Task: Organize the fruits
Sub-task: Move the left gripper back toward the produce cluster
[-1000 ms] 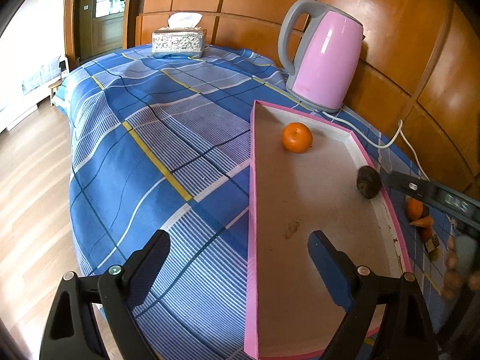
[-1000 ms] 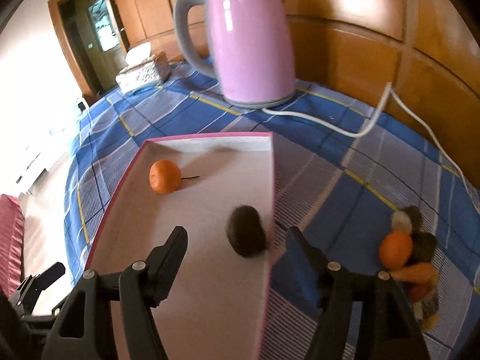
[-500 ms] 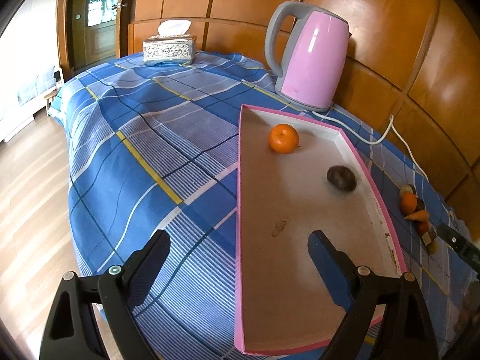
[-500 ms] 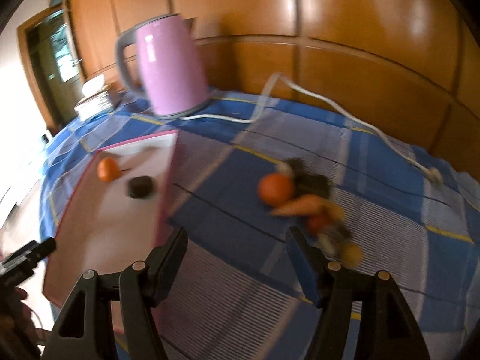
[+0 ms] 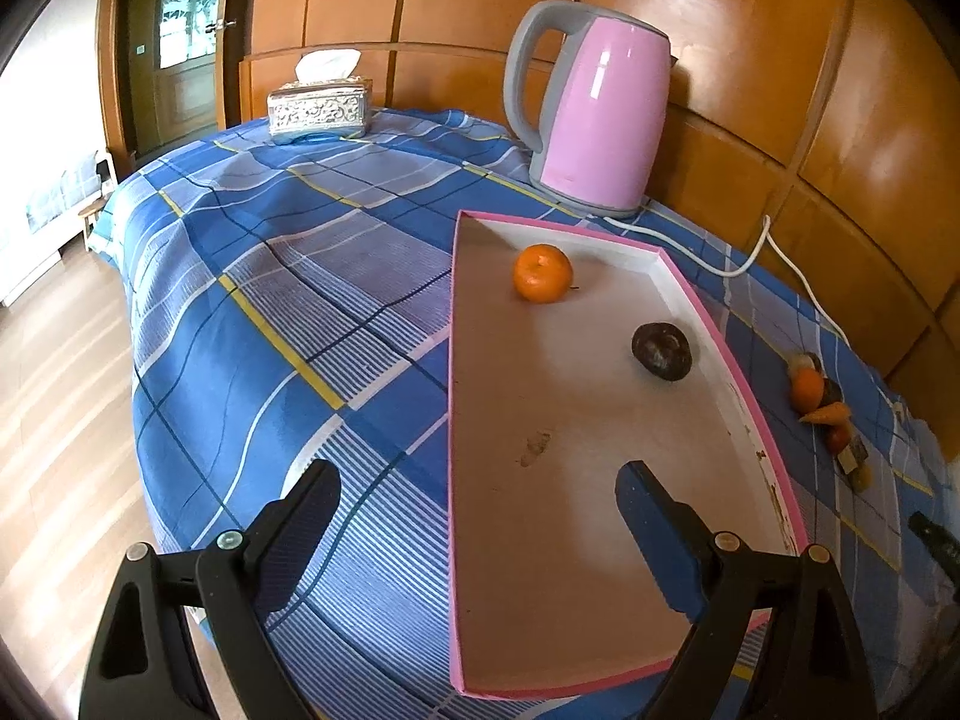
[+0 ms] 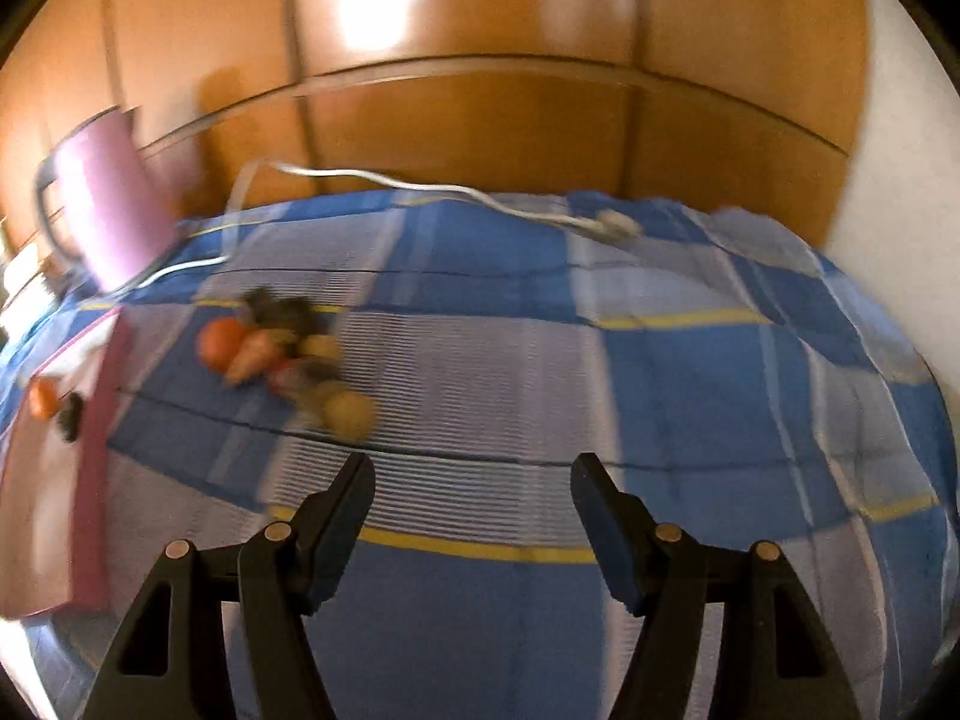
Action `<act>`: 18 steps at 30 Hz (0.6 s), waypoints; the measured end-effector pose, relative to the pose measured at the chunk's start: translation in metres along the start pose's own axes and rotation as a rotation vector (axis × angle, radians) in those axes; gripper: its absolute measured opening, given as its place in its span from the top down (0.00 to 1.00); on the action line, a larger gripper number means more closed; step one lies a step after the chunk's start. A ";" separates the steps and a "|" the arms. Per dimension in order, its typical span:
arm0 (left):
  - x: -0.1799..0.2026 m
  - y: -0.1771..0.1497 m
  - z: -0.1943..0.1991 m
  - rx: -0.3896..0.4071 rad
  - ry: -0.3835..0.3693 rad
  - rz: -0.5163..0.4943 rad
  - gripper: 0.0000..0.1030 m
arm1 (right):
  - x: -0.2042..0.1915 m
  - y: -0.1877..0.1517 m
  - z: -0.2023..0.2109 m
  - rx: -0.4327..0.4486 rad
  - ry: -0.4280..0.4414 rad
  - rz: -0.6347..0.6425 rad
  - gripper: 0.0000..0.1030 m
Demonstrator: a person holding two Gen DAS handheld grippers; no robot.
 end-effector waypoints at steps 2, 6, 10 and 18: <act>0.002 0.000 0.000 0.000 0.000 -0.008 0.09 | 0.019 -0.003 -0.001 -0.004 -0.037 -0.046 0.33; 0.005 -0.002 0.000 -0.002 0.001 -0.022 0.09 | 0.052 -0.010 0.000 0.001 -0.112 -0.124 0.33; 0.007 -0.002 0.000 -0.002 0.005 -0.032 0.09 | 0.075 -0.014 0.001 0.003 -0.170 -0.176 0.33; 0.019 -0.001 0.004 0.017 -0.031 -0.075 0.09 | 0.105 -0.024 -0.002 -0.020 -0.257 -0.264 0.33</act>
Point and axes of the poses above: each gripper's, at about its wrist camera, not at the fingertips, and z roughly against the way its jaws point, x to its right, y to its top, the point moved 8 cm from there along -z, roughly the way its jaws point, and after that the axes turned 3 degrees about z, right-handed, at the moved point
